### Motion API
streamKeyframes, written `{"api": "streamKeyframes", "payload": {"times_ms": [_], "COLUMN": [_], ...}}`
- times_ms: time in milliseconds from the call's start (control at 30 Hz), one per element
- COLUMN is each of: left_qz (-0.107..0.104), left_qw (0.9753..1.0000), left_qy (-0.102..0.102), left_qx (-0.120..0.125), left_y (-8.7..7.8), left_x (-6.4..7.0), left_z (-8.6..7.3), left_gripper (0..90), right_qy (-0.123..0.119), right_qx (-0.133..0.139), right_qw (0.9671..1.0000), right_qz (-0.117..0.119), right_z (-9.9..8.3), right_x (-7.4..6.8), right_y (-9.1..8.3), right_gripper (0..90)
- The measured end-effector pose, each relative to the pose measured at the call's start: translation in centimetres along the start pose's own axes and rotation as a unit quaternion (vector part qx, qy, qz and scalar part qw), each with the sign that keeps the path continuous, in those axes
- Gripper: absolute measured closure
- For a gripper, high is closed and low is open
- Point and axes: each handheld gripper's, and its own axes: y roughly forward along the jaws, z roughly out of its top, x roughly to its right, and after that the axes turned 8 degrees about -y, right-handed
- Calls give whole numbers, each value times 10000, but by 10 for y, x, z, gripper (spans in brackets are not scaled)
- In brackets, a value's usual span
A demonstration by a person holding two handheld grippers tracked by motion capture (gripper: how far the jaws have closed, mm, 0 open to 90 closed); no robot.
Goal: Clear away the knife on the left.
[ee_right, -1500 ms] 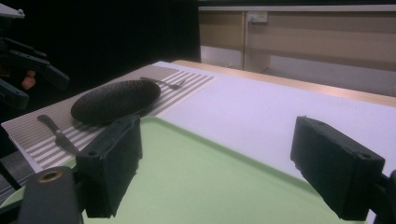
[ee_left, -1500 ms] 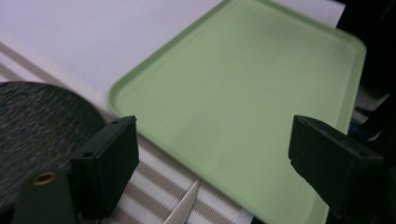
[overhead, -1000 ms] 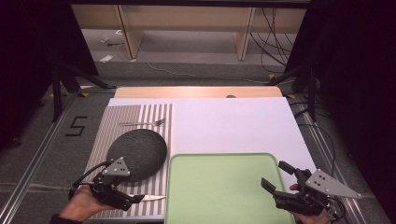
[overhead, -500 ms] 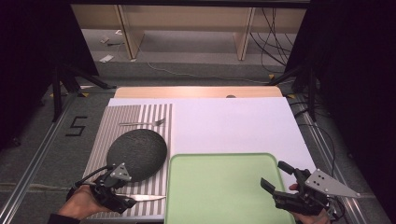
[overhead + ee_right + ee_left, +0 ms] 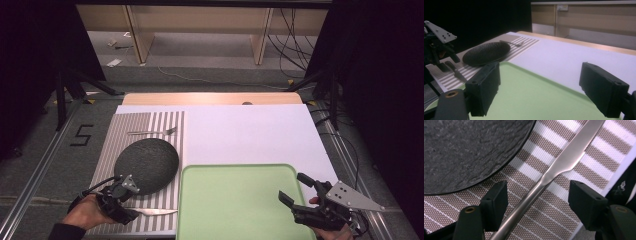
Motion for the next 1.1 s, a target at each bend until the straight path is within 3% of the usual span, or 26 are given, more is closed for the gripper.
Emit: {"api": "streamKeyframes", "payload": {"times_ms": [333, 433, 700, 867, 1100], "left_qz": [102, 48, 75, 53, 56], "left_qw": [9997, 9996, 9981, 9965, 9948], "left_qy": [96, 106, 150, 371, 600], "left_qx": [-224, -253, -592, -745, -817], "left_y": [9, 9, 8, 8, 8], "left_x": [-2, -2, 1, 4, 6], "left_z": [3, 3, 8, 10, 11], "left_gripper": [468, 501, 621, 719, 784], "right_qy": [-4, -13, -12, -13, -12], "right_qx": [-19, -10, -20, -33, -25], "right_qw": [10000, 10000, 10000, 10000, 10000], "right_qz": [21, 7, 14, 11, 20], "right_z": [0, 0, 0, 0, 0], "right_x": [0, 0, 0, 0, 0], "right_y": [0, 0, 0, 0, 0], "right_gripper": [179, 179, 181, 182, 183]}}
